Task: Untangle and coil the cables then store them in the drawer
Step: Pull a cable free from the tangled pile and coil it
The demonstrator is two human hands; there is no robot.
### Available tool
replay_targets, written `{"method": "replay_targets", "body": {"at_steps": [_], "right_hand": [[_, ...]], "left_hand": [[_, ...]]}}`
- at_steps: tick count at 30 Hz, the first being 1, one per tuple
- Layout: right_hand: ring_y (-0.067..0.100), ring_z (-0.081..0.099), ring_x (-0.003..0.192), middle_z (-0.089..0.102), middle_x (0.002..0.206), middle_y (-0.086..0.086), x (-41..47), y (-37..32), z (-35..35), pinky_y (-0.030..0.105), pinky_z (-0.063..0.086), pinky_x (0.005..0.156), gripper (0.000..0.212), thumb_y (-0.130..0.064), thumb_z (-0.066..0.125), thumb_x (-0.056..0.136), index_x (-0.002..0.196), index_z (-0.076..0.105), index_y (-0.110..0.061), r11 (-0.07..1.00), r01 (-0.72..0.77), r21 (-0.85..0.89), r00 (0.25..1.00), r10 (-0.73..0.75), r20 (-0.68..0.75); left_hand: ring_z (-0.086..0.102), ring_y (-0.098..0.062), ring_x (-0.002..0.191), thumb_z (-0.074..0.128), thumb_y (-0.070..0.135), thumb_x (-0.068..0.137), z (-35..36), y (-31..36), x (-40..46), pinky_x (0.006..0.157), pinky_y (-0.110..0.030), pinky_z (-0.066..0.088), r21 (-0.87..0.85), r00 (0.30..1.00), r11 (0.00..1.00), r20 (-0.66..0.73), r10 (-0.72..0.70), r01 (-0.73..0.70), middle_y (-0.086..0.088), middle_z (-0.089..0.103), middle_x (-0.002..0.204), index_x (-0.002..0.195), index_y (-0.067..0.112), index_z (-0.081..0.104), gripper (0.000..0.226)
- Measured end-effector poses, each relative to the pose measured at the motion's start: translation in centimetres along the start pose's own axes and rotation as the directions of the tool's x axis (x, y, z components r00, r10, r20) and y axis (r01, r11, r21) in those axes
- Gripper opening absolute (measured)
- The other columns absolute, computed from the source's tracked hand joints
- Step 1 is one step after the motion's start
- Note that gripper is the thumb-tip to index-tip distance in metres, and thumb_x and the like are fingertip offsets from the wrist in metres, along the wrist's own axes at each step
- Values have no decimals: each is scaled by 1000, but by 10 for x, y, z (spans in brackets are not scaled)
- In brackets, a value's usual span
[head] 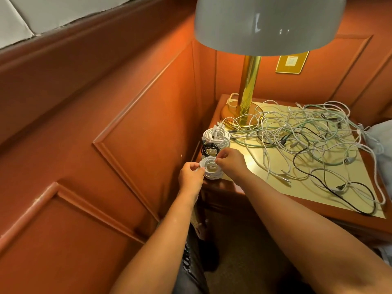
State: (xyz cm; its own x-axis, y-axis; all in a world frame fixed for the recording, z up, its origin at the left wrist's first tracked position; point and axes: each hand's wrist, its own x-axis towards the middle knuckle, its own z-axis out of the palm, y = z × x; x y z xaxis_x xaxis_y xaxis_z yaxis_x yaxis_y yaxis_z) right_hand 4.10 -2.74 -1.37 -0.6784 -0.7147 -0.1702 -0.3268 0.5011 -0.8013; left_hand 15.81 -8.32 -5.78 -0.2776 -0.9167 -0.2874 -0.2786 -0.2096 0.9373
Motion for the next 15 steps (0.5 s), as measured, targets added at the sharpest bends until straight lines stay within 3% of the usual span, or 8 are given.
{"method": "replay_targets", "body": {"at_steps": [4, 10, 13, 15], "right_hand": [[20, 60, 85, 62, 85, 2, -2, 2, 0, 31, 51, 71, 5, -9, 64, 87, 89, 65, -14, 1000, 12, 15, 1000, -12, -4], [19, 58, 83, 63, 87, 4, -9, 6, -3, 22, 42, 59, 10, -7, 61, 87, 93, 66, -13, 1000, 22, -11, 1000, -22, 15], [19, 59, 83, 63, 86, 4, -11, 9, -6, 23, 41, 61, 11, -9, 60, 87, 94, 68, -14, 1000, 17, 1, 1000, -17, 11], [19, 59, 83, 64, 86, 3, -14, 10, -7, 24, 41, 62, 11, -10, 60, 88, 94, 68, -15, 1000, 24, 7, 1000, -24, 5]], "left_hand": [[60, -19, 71, 64, 8, 82, -1, 2, 1, 69, -37, 53, -19, 1000, 1000, 2, -1, 1, -5, 66, 87, 82, 22, 60, 14], [62, -20, 66, 64, 15, 84, -5, 3, 0, 65, -34, 53, 120, 997, 992, 70, 21, -29, -5, 69, 88, 86, 22, 63, 7], [67, -23, 69, 64, 16, 82, -5, 6, -3, 73, -41, 57, 152, 997, 987, 69, 46, -56, -2, 71, 88, 88, 22, 65, 8], [65, -19, 74, 64, 15, 83, -6, 10, -8, 74, -36, 55, 178, 996, 981, 62, 69, -79, -2, 71, 95, 97, 18, 65, 15]]}}
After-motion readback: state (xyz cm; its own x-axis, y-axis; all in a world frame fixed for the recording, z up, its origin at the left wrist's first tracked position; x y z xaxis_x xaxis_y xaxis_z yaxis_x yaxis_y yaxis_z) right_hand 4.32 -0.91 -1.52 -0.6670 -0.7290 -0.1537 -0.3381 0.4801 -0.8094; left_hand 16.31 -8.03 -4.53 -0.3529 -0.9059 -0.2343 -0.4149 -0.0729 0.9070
